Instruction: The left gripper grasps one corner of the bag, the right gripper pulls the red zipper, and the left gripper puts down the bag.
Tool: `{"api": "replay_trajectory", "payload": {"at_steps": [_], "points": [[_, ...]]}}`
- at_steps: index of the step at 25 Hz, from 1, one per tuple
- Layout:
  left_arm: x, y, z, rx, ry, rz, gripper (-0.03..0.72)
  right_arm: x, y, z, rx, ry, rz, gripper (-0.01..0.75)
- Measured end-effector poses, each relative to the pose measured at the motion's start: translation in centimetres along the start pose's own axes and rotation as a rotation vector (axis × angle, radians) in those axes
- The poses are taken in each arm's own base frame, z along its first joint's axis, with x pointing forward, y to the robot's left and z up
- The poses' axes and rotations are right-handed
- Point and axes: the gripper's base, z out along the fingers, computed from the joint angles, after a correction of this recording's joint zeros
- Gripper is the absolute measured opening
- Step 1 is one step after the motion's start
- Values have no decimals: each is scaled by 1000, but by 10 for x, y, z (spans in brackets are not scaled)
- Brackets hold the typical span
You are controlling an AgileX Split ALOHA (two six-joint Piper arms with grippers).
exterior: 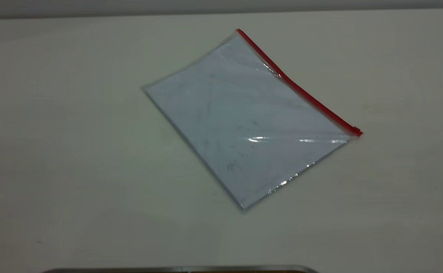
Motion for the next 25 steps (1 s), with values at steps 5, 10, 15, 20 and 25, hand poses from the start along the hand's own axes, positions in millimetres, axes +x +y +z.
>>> {"api": "replay_trajectory", "payload": {"at_steps": [5, 10, 15, 20, 25], "points": [[19, -8, 14, 69, 13, -17, 590, 10, -2, 8, 39, -20, -10, 580], [29, -9, 31, 80, 46, -5, 590, 11, -2, 8, 46, -27, -13, 580], [30, -10, 32, 80, 47, -2, 590, 11, -2, 8, 46, -27, -13, 580], [29, -10, 32, 80, 45, 0, 590, 11, -2, 8, 46, -28, -13, 580], [29, -9, 32, 80, 44, 1, 590, 11, -3, 8, 46, -29, -13, 580]]}}
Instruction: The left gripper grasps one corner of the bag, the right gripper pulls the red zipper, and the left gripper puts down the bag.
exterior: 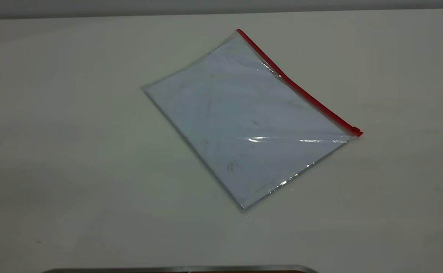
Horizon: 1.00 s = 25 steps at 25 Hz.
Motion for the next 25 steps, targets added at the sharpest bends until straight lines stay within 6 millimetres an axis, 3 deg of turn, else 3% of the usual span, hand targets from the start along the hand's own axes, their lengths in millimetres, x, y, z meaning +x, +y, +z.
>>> {"api": "replay_trajectory", "payload": {"at_steps": [15, 25], "points": [[29, -4, -21, -184, -264, -156, 590, 0, 0, 0, 1, -4, 0, 577], [31, -5, -22, -191, -275, -160, 590, 0, 0, 0, 2, -5, 0, 530]]}}
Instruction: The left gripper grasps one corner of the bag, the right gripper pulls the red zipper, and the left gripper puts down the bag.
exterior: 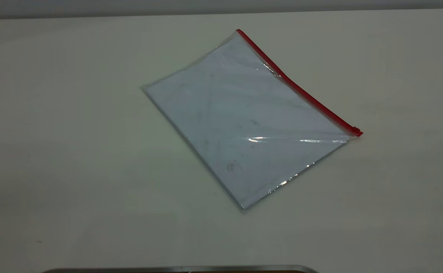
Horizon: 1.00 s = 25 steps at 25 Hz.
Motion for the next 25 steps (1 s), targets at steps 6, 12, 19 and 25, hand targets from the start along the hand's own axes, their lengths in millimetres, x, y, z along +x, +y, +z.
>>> {"api": "replay_trajectory", "payload": {"at_steps": [6, 12, 19, 25], "points": [[0, 0, 0, -1, 2, -1, 590, 1, 1, -1, 13, -12, 3, 488], [0, 0, 0, -1, 2, -1, 590, 0, 1, 0, 110, -4, 62, 442], [0, 0, 0, -1, 3, -1, 590, 0, 0, 1, 183, 8, 114, 392], [0, 0, 0, -1, 3, -1, 590, 2, -8, -1, 279, 14, 227, 350]]}}
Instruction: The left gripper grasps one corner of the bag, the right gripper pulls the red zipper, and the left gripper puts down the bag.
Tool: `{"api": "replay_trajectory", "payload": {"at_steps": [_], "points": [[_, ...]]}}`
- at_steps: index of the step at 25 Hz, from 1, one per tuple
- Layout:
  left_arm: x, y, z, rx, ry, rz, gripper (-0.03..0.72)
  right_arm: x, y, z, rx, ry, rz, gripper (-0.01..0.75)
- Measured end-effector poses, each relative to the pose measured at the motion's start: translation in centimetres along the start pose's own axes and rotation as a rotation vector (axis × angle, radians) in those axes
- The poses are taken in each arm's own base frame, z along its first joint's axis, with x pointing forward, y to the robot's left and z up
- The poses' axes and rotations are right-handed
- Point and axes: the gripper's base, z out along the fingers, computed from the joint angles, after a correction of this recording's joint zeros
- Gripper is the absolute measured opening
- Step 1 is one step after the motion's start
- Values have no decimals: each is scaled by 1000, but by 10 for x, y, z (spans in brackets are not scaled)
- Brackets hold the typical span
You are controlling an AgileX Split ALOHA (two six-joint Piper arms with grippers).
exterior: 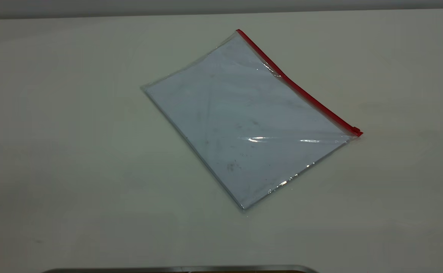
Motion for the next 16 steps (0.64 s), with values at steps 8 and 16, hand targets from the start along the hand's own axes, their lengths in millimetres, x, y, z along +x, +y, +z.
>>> {"api": "replay_trajectory", "payload": {"at_steps": [8, 16], "points": [[0, 0, 0, 0, 0, 0, 590, 0, -1, 0, 15, 0, 25, 291], [0, 0, 0, 0, 0, 0, 590, 0, -1, 0, 15, 0, 25, 243]]}}
